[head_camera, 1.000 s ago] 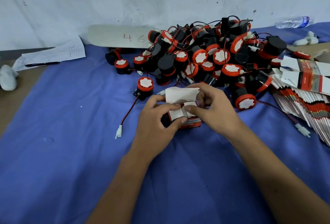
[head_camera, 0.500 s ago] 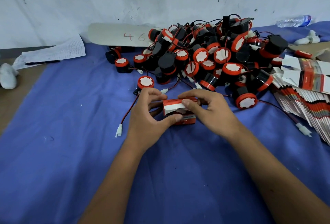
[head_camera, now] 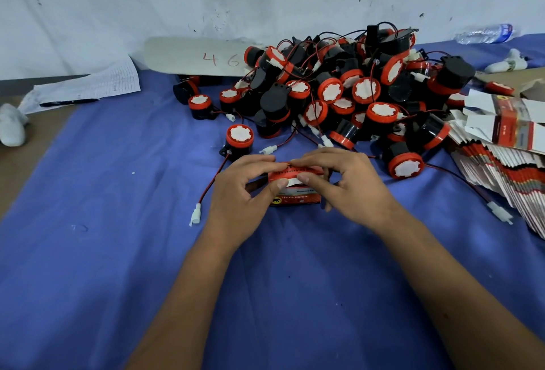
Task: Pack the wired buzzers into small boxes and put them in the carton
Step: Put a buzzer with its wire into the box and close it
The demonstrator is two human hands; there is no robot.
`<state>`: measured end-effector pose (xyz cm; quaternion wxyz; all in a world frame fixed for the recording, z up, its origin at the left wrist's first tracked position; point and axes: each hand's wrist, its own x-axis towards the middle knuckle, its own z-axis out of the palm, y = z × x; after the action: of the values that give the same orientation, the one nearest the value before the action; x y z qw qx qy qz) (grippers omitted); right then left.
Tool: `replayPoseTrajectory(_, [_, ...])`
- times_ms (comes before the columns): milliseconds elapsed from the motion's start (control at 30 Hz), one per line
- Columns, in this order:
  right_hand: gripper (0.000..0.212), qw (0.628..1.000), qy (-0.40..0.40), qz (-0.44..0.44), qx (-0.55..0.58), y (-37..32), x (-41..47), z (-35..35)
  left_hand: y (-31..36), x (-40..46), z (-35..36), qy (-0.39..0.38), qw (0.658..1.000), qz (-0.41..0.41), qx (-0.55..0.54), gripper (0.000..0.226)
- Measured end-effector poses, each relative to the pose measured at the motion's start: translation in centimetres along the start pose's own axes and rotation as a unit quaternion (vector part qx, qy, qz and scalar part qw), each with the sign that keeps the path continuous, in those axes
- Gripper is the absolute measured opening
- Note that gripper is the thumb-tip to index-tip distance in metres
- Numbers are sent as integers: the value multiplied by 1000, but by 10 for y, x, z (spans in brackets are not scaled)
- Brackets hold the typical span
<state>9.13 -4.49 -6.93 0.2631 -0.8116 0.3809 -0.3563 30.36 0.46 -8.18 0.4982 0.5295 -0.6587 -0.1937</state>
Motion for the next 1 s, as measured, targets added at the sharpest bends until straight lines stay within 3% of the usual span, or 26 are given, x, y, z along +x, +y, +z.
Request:
replayPoseTrajectory(533, [24,997,-37,36,53,7,1,-7,2,6,-4,-34,999,1,17,22])
replayPoseTrajectory(800, [20,998,-26,32,39,4,2,-10,6,12,-7,-57,994,55,78,18])
replayPoseTrajectory(1000, [23,994,-61,61,68,7,2,-15,9,11,-7,-76,992,60,85,16])
